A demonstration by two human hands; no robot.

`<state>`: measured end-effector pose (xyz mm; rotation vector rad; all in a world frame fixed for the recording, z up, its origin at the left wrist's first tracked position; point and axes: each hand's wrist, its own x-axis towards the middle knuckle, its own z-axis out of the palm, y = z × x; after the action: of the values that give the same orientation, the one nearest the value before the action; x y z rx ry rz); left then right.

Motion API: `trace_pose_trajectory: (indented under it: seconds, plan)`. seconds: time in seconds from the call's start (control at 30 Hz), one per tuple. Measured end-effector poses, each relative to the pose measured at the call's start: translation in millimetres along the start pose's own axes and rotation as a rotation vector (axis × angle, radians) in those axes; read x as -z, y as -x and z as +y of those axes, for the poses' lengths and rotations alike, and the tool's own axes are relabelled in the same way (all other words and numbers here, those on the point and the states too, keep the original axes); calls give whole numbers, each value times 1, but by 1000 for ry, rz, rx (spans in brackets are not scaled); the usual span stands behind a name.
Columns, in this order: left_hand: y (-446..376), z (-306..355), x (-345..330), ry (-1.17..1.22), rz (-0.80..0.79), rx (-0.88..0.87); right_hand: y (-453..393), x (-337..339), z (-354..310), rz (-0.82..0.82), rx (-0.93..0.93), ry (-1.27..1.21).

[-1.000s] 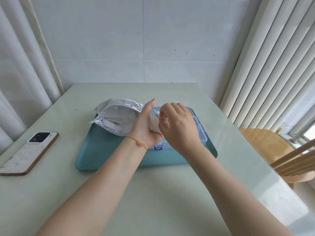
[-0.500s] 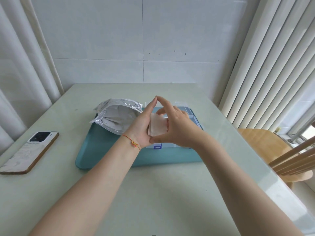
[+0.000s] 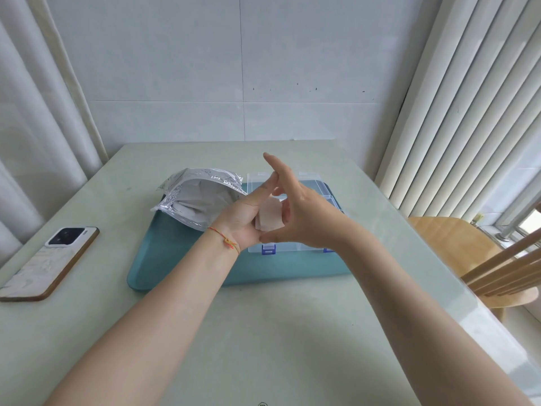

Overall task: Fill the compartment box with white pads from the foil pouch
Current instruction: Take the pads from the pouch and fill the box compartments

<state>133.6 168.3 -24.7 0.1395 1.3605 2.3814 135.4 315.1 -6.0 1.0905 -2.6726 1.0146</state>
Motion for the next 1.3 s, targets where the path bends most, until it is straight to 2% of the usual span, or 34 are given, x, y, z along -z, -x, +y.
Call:
trace_pose_trajectory:
  seconds: [0.23, 0.37, 0.5, 0.77, 1.1, 1.2, 1.3]
  plan:
    - [-8, -5, 5, 31, -29, 13, 0, -1, 4, 18, 49, -12]
    - [-7, -4, 6, -91, -44, 10, -2, 0, 5, 18, 8, -40]
    - [-11, -8, 6, -144, -56, 97, -2, 0, 4, 13, -24, -92]
    - [-13, -6, 3, -127, 93, 104, -3, -1, 3, 0, 7, -14]
    - [-10, -7, -3, -182, 164, 136, -3, -7, 4, 47, 28, 7]
    - [-9, -5, -6, -122, 198, 153, -1, -11, 7, 75, 37, -27]
    - [-8, 0, -9, 52, 209, 122, 3, -7, 8, 121, -13, -95]
